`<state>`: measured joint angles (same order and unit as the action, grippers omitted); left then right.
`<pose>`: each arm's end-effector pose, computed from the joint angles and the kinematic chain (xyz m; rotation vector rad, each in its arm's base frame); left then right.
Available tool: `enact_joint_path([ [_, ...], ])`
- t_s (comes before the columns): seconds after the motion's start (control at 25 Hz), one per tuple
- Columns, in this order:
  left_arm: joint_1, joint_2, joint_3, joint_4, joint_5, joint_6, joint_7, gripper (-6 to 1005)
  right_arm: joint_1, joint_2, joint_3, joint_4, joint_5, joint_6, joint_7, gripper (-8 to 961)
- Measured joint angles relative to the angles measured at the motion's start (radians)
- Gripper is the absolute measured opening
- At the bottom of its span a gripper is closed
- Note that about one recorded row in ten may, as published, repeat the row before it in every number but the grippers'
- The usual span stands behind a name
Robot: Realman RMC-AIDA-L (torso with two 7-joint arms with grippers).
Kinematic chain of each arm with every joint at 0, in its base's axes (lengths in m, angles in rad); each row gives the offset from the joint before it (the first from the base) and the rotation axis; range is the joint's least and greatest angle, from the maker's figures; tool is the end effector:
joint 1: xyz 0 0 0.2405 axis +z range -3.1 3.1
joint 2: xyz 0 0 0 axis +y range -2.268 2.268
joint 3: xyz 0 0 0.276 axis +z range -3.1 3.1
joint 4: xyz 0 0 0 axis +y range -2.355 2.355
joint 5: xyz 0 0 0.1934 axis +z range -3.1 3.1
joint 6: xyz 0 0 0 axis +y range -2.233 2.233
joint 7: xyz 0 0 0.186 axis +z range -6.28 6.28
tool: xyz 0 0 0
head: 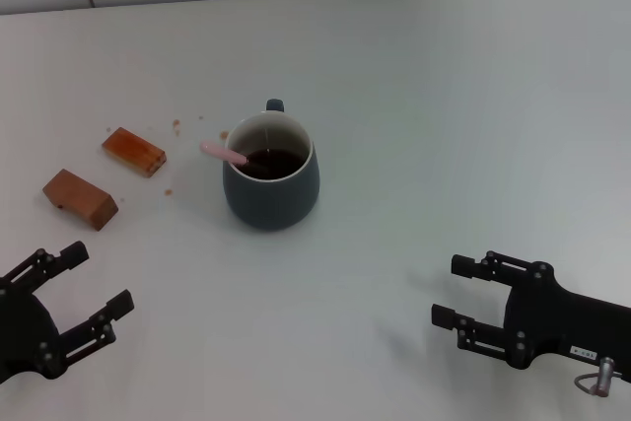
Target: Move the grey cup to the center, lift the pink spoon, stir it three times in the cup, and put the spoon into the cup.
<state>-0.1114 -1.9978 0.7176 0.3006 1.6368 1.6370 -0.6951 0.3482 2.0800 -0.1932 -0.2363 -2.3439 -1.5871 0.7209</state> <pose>-0.3537 0.2077 -0.0290 -2.3377 -0.5252 -0.7994 0.3157 0.2369 -0.0914 -2.6020 0.5415 0.7859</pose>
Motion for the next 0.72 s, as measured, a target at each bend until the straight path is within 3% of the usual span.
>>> enact_joint_path([
  [0.72, -0.012, -0.004, 0.002, 0.000, 0.000, -0.011, 0.000, 810, 0.000, -0.002, 0.000, 0.000, 0.000, 0.001, 0.001, 702],
])
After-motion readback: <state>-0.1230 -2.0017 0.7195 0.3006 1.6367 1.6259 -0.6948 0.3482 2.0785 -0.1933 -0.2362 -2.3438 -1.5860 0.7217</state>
